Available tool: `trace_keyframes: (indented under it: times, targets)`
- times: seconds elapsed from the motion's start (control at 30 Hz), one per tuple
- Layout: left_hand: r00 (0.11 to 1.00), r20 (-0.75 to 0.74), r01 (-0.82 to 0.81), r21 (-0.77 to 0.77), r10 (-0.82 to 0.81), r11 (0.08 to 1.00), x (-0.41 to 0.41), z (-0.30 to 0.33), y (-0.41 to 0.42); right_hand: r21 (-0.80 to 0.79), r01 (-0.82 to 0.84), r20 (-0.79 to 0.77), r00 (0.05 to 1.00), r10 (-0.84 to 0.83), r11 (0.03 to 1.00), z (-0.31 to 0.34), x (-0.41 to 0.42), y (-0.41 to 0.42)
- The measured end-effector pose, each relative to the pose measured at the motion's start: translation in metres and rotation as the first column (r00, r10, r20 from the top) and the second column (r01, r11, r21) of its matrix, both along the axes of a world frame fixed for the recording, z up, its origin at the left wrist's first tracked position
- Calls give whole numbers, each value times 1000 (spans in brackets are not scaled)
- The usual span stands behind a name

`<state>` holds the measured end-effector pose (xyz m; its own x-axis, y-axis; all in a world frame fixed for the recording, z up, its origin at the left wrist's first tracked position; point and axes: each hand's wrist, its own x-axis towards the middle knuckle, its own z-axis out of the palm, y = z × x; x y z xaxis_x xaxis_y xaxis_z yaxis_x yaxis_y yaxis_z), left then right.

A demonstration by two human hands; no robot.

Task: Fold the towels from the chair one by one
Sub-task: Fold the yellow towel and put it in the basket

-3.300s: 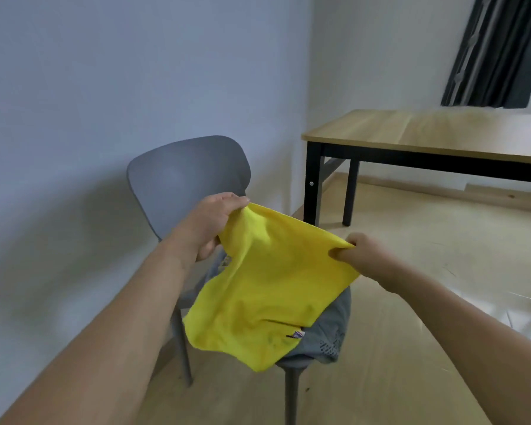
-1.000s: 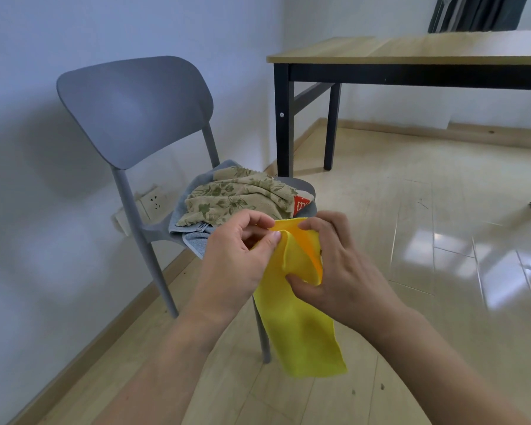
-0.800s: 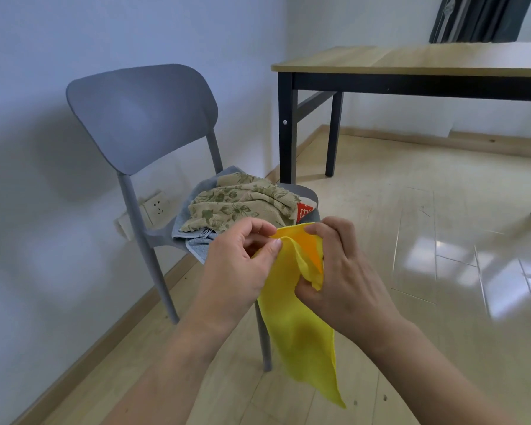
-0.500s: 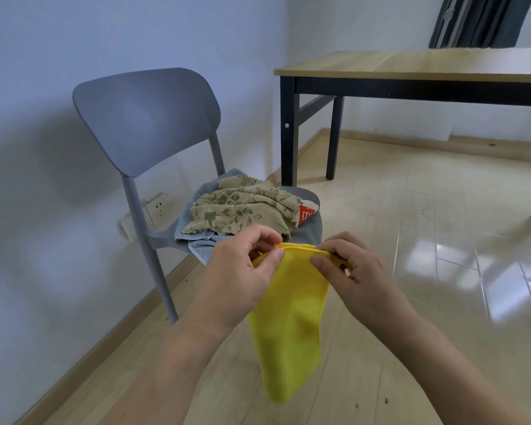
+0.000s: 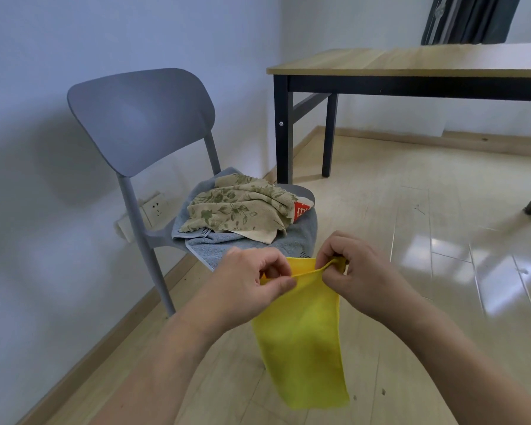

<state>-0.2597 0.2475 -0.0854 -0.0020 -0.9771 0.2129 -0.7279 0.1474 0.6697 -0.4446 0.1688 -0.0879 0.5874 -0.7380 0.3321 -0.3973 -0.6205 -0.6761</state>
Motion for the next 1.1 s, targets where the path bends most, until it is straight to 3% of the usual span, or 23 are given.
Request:
trace_keyframes:
  times: [0.17, 0.37, 0.43, 0.5, 0.57, 0.67, 0.77, 0.83, 1.0, 1.1]
  targets:
    - [991, 122, 29, 192, -53, 981, -10, 8, 13, -71, 35, 19, 999, -34, 997, 1, -3, 0]
    - [915, 358, 101, 247, -188, 964, -24, 38, 36, -42, 140, 65, 988, -137, 989, 17, -15, 4]
    - [827, 537, 75, 185, -165, 980, -24, 53, 42, -72, 132, 15, 991, -132, 989, 28, -15, 9]
    - [779, 625, 23, 48, -48, 999, -22, 72, 45, -100, 119, -6, 993, -120, 988, 43, -16, 14]
    - [797, 597, -34, -106, 91, 994, -19, 93, 48, -118, 107, -2, 994, -108, 987, 62, -15, 20]
    - [872, 425, -134, -267, 241, 954, -15, 122, 56, -114, 75, 50, 996, -70, 991, 95, -14, 29]
    - [921, 242, -207, -363, 307, 908, -5, 145, 63, -50, 44, 147, 988, -36, 998, 129, -15, 40]
    - [940, 150, -229, -381, 305, 896, 4, 158, 66, -71, 34, 133, 991, -24, 997, 146, -15, 45]
    - [956, 143, -187, -379, 257, 906, 25, 181, 57, -197, 74, -102, 990, -95, 978, 174, 4, 37]
    - [931, 256, -157, -364, 260, 918, 39, 189, 38, -168, 105, -151, 980, -131, 980, 184, 25, 19]
